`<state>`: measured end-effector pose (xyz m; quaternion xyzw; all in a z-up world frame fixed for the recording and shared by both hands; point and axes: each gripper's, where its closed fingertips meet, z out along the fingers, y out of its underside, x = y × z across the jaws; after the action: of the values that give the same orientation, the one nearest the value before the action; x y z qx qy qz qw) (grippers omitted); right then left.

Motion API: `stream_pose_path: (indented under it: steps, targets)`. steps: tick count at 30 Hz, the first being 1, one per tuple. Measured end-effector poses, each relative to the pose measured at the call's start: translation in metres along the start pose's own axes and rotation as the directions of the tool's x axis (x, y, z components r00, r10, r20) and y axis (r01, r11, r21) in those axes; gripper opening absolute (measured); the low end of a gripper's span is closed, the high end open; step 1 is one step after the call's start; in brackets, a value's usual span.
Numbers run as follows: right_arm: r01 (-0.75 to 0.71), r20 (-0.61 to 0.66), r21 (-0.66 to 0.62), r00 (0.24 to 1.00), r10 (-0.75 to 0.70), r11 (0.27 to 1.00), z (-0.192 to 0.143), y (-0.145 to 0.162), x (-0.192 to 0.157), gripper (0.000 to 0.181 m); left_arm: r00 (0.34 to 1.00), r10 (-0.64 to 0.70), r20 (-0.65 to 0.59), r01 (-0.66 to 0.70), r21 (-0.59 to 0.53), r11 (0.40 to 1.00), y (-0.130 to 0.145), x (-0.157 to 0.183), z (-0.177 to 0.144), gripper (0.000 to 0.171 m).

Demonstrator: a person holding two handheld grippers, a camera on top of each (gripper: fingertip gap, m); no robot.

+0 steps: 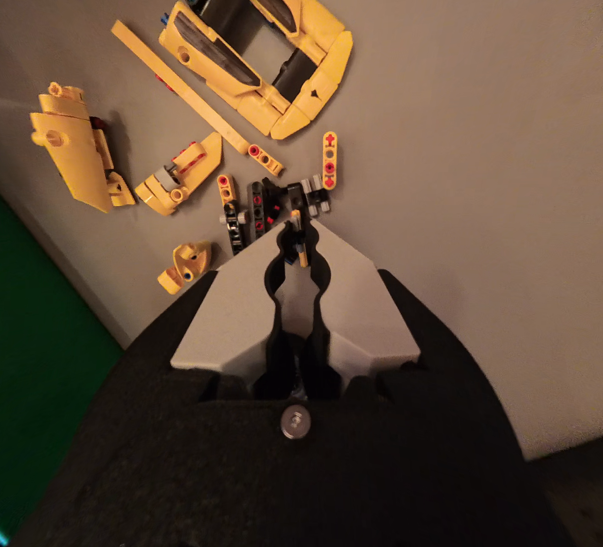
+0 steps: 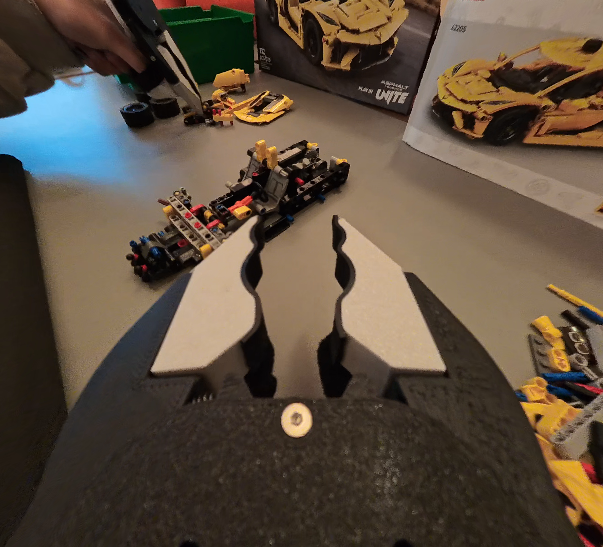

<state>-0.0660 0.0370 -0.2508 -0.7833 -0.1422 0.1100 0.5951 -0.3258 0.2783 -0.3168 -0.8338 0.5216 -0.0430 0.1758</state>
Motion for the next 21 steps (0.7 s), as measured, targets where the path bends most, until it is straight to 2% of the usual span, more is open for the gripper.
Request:
stream_pose_path:
  steps: [2,3,4,8,10,12,14,16,19,21]
  targets:
    - [0.025,0.011,-0.008,1.0,-0.025,1.0,0.0,0.003,-0.004,0.036,0.999,-0.013,0.032,0.012,0.03,0.999,-0.003,-0.003,0.002,0.014]
    - [0.034,0.027,-0.022,0.999,-0.034,0.999,0.002,0.006,-0.008,0.036,0.997,-0.039,0.063,0.034,0.07,0.997,-0.007,-0.007,0.0,0.028]
    - [0.044,0.051,-0.04,0.998,-0.042,0.998,0.004,0.009,-0.013,0.035,0.994,-0.063,0.085,0.053,0.116,0.992,-0.013,-0.011,-0.004,0.033]
    - [0.154,0.191,-0.184,0.974,-0.118,0.971,0.018,0.028,-0.037,0.023,0.991,-0.1,0.085,0.07,0.306,0.95,-0.041,0.001,-0.043,0.034]
    - [0.252,0.288,-0.242,0.941,-0.179,0.937,0.023,0.037,-0.044,0.019,1.0,-0.009,0.015,0.002,0.402,0.915,-0.06,0.037,-0.064,0.034]
    - [0.361,0.404,-0.301,0.887,-0.225,0.883,0.027,0.044,-0.047,0.027,0.964,0.23,-0.135,-0.142,0.471,0.87,-0.067,0.102,-0.076,0.034]
    - [0.421,0.453,-0.315,0.854,-0.254,0.851,0.032,0.04,-0.041,0.028,0.841,0.455,-0.293,-0.277,0.488,0.827,-0.047,0.164,-0.076,0.034]
    - [0.429,0.522,-0.329,0.825,-0.216,0.842,0.031,0.044,-0.041,0.028,0.739,0.562,-0.373,-0.371,0.47,0.8,-0.021,0.199,-0.063,0.034]
    - [0.385,0.552,-0.334,0.82,-0.152,0.86,0.03,0.052,-0.046,0.03,0.726,0.577,-0.374,-0.423,0.418,0.804,-0.001,0.21,-0.032,0.034]
    - [0.371,0.56,-0.295,0.814,-0.155,0.881,0.032,0.053,-0.054,0.028,0.662,0.588,-0.464,-0.382,0.467,0.798,0.006,0.232,-0.034,0.034]
